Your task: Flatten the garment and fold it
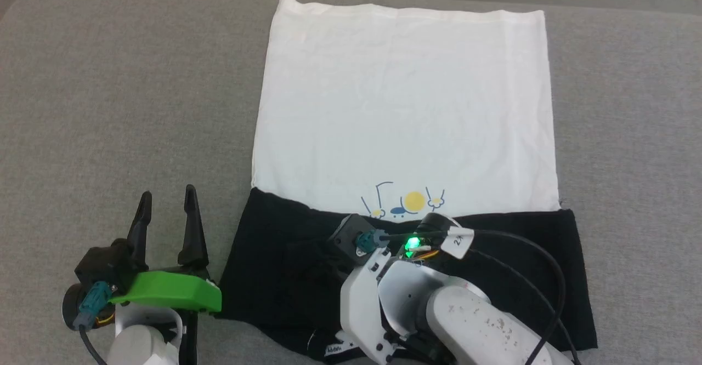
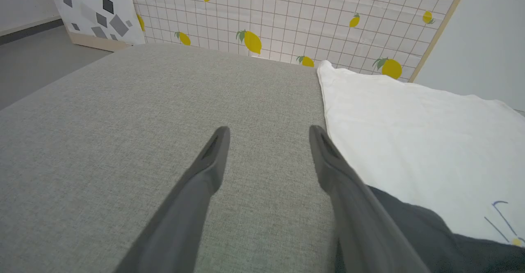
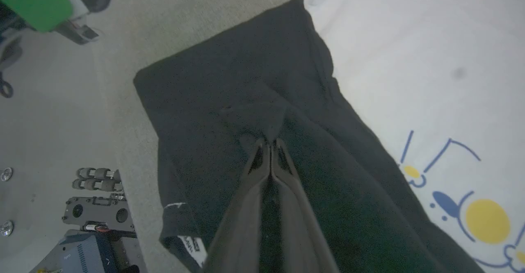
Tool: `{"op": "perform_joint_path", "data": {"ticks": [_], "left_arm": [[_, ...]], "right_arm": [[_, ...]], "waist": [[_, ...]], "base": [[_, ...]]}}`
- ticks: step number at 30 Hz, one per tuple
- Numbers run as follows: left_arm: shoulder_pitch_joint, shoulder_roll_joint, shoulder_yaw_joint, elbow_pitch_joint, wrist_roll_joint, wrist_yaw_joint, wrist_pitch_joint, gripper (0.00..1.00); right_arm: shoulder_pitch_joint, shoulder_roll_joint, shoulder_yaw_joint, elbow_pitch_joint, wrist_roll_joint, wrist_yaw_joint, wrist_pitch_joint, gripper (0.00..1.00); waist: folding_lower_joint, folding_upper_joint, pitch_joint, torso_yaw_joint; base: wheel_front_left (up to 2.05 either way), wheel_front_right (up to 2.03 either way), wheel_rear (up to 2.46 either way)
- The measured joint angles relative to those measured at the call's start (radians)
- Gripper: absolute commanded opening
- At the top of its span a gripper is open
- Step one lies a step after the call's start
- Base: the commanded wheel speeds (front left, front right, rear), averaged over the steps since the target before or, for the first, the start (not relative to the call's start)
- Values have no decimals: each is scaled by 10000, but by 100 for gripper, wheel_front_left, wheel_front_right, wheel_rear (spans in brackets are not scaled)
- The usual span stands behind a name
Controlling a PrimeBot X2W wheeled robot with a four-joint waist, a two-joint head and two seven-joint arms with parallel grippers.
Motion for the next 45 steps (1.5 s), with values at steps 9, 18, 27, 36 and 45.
{"op": "perform_joint_path", "data": {"ticks": [9, 18, 27, 36, 45], "left_arm": [[-30, 13, 35, 113, 107, -92, -2, 100], [-253, 838, -209, 115, 274, -263, 284, 100], [-3021, 2437, -1095, 267, -188, -439, 2920, 100], [-6689, 4232, -1555, 1074, -1896, -441, 6437, 100], [-8809, 5095, -1256, 1346, -2426, 219, 9630, 100]], "right_arm": [[-36, 13, -871, -541, 930, 0, -1003, 100], [1289, 40, -4230, -3273, 17, 0, -2959, 100], [2787, 19, -7237, -4608, -1204, 0, -3567, 100], [2816, 25, -7507, -4660, -995, 0, -3927, 100], [2700, 27, -7457, -4650, -447, 0, -4479, 100]], "waist": [[0, 0, -23, 26], [0, 0, -550, -737], [0, 0, -321, -1636], [0, 0, 1172, -2330], [1, 0, 2788, -3156]], "base": [[0, 0, 0], [0, 0, 0], [0, 0, 0], [0, 0, 0], [0, 0, 0]]}}
